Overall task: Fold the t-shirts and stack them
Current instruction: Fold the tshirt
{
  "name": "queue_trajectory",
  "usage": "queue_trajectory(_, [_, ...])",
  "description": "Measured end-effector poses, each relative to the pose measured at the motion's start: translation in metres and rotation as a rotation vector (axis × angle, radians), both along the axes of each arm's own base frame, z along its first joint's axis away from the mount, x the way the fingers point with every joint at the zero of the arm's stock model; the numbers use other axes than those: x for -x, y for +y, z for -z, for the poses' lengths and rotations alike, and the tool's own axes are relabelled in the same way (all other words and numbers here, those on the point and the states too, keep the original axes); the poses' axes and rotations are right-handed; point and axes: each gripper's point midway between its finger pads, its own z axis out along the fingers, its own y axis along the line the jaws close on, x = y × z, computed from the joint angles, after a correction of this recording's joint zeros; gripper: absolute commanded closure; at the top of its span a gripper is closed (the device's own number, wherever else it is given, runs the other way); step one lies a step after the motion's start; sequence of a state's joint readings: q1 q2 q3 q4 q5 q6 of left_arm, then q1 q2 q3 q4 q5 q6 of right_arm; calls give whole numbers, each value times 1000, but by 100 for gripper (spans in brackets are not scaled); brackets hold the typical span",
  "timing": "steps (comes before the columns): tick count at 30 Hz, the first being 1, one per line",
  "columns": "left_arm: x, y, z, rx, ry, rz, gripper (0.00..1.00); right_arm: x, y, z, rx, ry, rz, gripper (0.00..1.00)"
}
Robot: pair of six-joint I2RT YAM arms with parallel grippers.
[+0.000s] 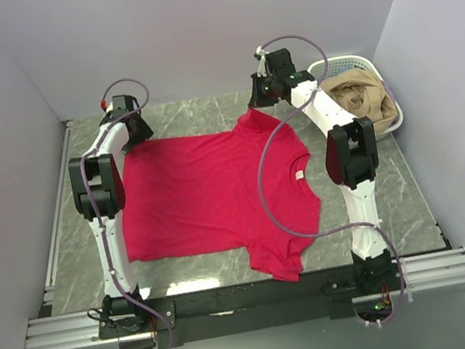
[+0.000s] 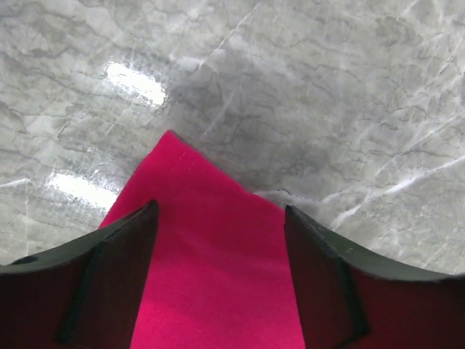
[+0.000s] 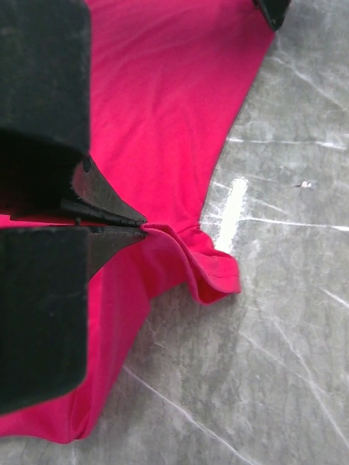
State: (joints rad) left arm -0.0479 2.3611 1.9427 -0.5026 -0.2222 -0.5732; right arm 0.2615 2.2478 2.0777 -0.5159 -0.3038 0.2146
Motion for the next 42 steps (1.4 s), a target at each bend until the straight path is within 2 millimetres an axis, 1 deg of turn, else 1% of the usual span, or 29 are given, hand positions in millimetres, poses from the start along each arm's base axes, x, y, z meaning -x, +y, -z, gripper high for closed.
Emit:
queue_trajectory(2, [1, 2, 1, 0, 6, -3, 35, 1, 0, 3, 2, 8, 0, 100])
queue_trajectory(3, [1, 2, 1, 0, 10, -4, 42, 2, -1, 4, 4, 10, 0, 100])
queue_trajectory(4, [1, 3, 1, 0, 13, -5, 45, 2, -1, 5, 4, 13, 0, 100])
queue_trajectory(6, [1, 4, 2, -1, 20, -6, 54, 3, -1, 7, 5, 16, 0, 100])
queue_trajectory(7, [1, 4, 2, -2, 22, -6, 54, 3, -1, 7, 5, 17, 0, 100])
queue_trajectory(8, [0, 5, 3, -1, 23, -8, 59, 3, -1, 8, 6, 19, 1, 100])
queue_trajectory(9, [0, 5, 3, -2, 23, -7, 69, 4, -1, 9, 7, 21, 1, 100])
queue_trajectory(11, [0, 5, 3, 2, 24, -10, 74, 4, -2, 10, 9, 21, 2, 100])
queue_trajectory(12, [0, 5, 3, 3, 25, -7, 81, 3, -2, 9, 9, 21, 3, 100])
queue_trajectory(13, [0, 5, 4, 4, 27, -7, 81, 3, -2, 9, 9, 20, 3, 100])
queue_trajectory(14, [0, 5, 4, 5, 27, -6, 79, 3, -2, 10, 9, 21, 3, 100])
queue_trajectory(15, [0, 5, 4, 6, 28, -5, 56, 3, -2, 10, 9, 20, 3, 100])
queue_trajectory(16, [1, 4, 4, 8, 28, -4, 49, 3, -2, 10, 9, 20, 3, 100])
queue_trajectory(17, [0, 4, 4, 12, 24, -3, 45, 3, -2, 10, 9, 21, 3, 100])
queue_trajectory(18, [-2, 3, 3, 14, 17, -2, 25, 4, -2, 11, 9, 22, 2, 100])
queue_trajectory(19, [-3, 3, 3, 19, 7, -3, 15, 4, -2, 12, 9, 23, 2, 100])
queue_trajectory(20, [-5, 2, 1, 22, -9, -2, 12, 4, -2, 12, 10, 24, 2, 100])
queue_trajectory(21, [-5, 1, -2, 23, -20, 3, 6, 4, -2, 13, 10, 26, 2, 100])
queue_trajectory(22, [-2, 0, -3, 27, -25, 1, 3, 5, -2, 14, 10, 28, 2, 100])
queue_trajectory(23, [2, 0, -2, 25, -24, -1, 1, 5, -2, 14, 10, 28, 2, 100])
queue_trajectory(25, [6, 0, -4, 24, -21, -2, 1, 5, -2, 14, 10, 28, 2, 100])
queue_trajectory(28, [6, 4, -5, 21, -20, -8, 1, 5, -2, 14, 10, 28, 2, 100])
queue_trajectory(33, [-12, 14, -18, 26, -60, -20, 1, 5, -1, 14, 9, 28, 1, 100])
queue_trajectory(35, [-14, 17, -20, 30, -69, -22, 1, 5, -1, 16, 9, 30, 0, 100])
queue_trajectory(39, [-18, 30, -14, 30, -63, -33, 1, 5, -1, 16, 8, 29, -1, 100])
queue_trajectory(42, [-22, 38, -4, 23, -54, -38, 3, 5, -1, 15, 7, 27, -1, 100])
